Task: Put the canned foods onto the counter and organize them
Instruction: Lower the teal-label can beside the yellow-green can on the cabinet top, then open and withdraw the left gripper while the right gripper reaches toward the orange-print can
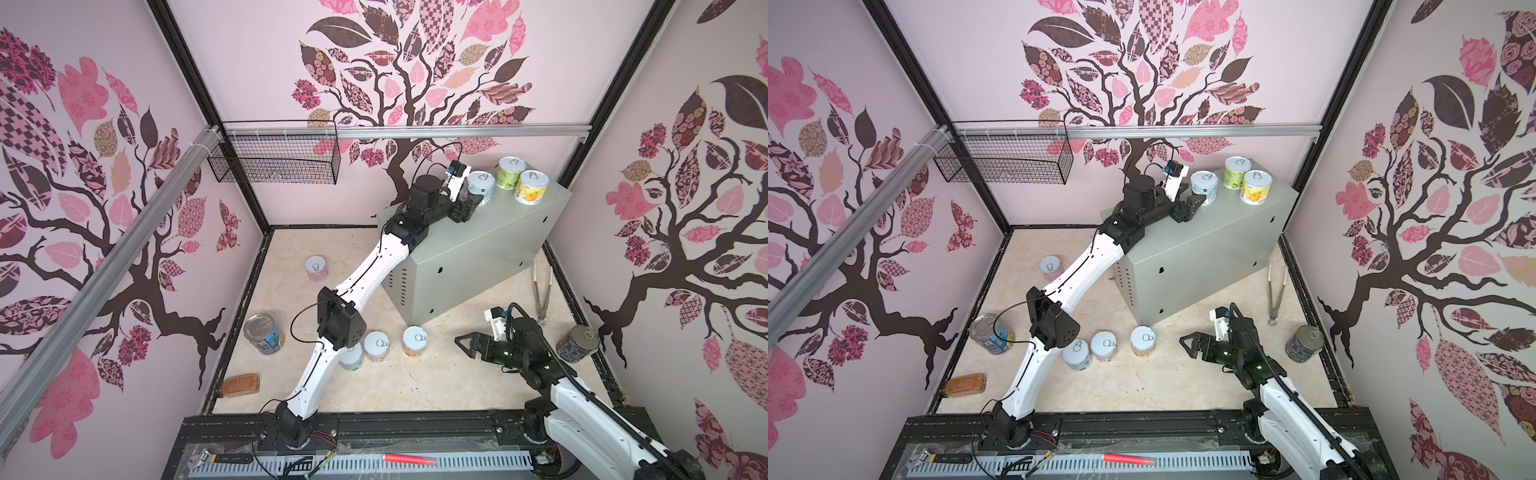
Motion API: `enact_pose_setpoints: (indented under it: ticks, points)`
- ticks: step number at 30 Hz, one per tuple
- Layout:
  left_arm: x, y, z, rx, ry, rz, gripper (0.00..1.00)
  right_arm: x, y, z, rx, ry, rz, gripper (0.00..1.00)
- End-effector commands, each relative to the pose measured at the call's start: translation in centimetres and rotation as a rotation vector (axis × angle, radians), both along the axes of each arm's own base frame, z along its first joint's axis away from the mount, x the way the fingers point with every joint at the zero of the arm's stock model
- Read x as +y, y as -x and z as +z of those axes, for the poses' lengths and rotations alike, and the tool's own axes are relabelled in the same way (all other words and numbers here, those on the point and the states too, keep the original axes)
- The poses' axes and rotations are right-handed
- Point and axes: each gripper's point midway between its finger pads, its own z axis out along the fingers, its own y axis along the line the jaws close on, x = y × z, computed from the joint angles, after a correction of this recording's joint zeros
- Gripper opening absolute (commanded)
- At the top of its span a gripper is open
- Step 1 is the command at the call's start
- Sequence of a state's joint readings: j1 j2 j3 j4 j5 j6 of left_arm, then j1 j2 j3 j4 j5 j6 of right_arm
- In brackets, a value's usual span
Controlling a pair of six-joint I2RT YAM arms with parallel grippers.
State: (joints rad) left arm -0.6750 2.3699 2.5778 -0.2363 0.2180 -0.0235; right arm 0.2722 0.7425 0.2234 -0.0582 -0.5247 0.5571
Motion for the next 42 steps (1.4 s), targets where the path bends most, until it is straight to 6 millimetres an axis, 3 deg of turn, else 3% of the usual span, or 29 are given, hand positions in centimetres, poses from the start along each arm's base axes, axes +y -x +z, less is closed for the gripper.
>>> enact_pose_setpoints:
  ticks: [1,10,15,19,24,29,37,42]
  points:
    - [-1.3,2.2,-1.7,0.038,-0.060,-0.012,0.84,-0.7,-0.5,1.2,-0.029,0.023,-0.049,1.00]
    - [3.3,7.2,5.5,-0.021,-0.023,0.023,0.94,-1.3,-1.0,4.0,-0.077,0.050,-0.072,1.00]
    - [7.9,9.7,7.1,0.067,-0.034,0.125,0.98,-1.0,-0.7,4.5,-0.080,0.056,-0.055,1.00]
    - [12.1,12.3,6.9,0.141,-0.015,0.211,0.98,1.1,0.1,5.0,-0.111,0.123,0.007,1.00]
    - [18.0,15.7,4.4,0.268,-0.024,0.351,0.98,5.2,2.3,5.4,-0.183,0.286,0.099,1.00]
    - [23.9,20.0,1.6,0.364,0.000,0.463,0.98,7.5,3.2,4.5,-0.158,0.259,0.133,1.00]
    - [30.0,25.0,-5.5,0.485,-0.070,0.578,0.98,11.3,3.9,3.8,-0.222,0.340,0.199,1.00]
    - [32.2,27.1,-8.0,0.523,-0.096,0.604,0.98,12.9,3.3,2.5,-0.227,0.373,0.190,1.00]
